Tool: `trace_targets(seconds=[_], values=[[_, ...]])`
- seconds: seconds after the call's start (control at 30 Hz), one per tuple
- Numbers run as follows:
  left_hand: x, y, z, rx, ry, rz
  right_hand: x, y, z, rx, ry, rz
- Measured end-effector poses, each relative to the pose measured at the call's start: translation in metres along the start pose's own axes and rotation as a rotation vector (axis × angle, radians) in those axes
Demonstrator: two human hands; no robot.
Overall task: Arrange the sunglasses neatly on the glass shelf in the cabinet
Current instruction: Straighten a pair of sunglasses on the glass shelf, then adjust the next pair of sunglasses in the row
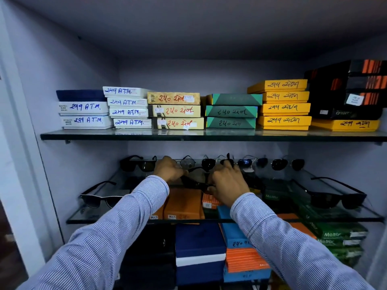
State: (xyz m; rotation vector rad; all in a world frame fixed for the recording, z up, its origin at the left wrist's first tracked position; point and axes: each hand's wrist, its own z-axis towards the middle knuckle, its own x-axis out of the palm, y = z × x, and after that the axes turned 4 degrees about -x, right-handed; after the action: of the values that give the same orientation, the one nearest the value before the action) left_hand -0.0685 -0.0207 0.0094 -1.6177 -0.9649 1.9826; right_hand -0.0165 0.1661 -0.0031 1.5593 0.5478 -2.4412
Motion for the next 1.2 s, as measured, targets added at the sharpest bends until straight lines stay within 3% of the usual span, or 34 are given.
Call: trace_targets(seconds=[0.17,0.27,0.47,0.67,0.8,1.0,1.2], values=[[-0.027,0.004,-0.016,0.024,-0.008,-0.013,-0.002,0.003,-0.007,-0.023,-0.123,0.139],[-0.043,0.010,-0.029,0.089,-0.092,-0.017,-0.001,0.010,-0.012,-0.006,-0.194,0.347],[-0.064,0.023,-0.069,0.298,-0.420,0.071,-0.005,0.023,-0.006,0.167,-0.270,0.878],[-0.071,0.037,-0.093,0.375,-0.469,0.044,-0.007,0.036,0.009,0.388,-0.398,1.245],[-0.077,0.048,-0.094,0.324,-0.447,0.064,-0.010,0.044,0.013,0.383,-0.373,1.242],[-0.087,0.056,-0.081,0.179,-0.420,0.169,-0.002,0.057,0.024,0.338,-0.369,1.031],[-0.090,0.059,-0.071,0.012,-0.318,0.229,0.000,0.063,0.030,0.330,-0.164,0.914]])
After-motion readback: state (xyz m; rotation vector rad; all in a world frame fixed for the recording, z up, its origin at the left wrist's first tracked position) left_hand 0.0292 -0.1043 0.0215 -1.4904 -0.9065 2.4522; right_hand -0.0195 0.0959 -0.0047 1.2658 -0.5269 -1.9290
